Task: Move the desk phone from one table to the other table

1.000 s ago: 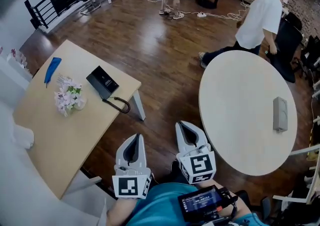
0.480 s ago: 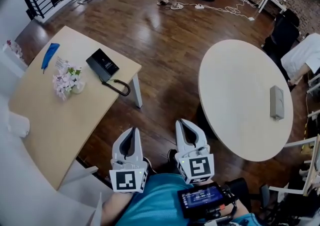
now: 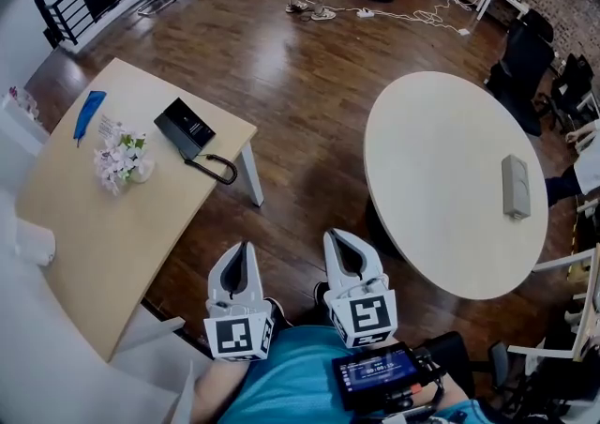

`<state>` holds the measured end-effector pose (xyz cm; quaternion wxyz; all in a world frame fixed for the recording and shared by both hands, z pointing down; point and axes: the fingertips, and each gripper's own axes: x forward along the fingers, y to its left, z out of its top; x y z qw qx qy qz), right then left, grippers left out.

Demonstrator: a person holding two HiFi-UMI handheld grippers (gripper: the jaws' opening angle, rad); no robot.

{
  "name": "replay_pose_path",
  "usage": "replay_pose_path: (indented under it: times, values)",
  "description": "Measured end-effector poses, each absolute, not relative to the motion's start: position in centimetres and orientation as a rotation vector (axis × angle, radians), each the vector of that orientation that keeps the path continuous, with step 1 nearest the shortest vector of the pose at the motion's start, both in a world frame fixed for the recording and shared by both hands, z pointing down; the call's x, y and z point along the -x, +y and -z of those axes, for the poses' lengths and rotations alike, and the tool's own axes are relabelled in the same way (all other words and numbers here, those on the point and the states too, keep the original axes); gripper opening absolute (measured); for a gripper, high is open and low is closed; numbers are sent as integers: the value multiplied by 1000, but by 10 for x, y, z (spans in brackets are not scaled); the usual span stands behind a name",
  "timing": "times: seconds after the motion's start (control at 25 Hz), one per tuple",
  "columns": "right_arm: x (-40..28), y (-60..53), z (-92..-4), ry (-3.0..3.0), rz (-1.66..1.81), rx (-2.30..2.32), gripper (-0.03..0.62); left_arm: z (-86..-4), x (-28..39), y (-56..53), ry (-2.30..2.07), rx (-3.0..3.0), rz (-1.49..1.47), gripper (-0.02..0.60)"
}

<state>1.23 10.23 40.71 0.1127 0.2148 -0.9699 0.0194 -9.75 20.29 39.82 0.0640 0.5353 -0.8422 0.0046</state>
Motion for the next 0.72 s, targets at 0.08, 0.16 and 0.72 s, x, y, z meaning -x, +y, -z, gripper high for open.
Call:
replay_pose_path:
  times: [0.08, 0.16, 0.72]
  values:
    - [-10, 101, -405, -2839, -56, -630, -11, -398, 98, 201, -2546, -1617, -15, 14]
    - [-8, 100, -404, -2829, -61, -633, -11, -400, 99, 200, -2545, -1615, -19, 14]
    - [11, 94, -411, -2855, -51, -558, -11, -402, 111, 191, -2557, -1594, -26, 14]
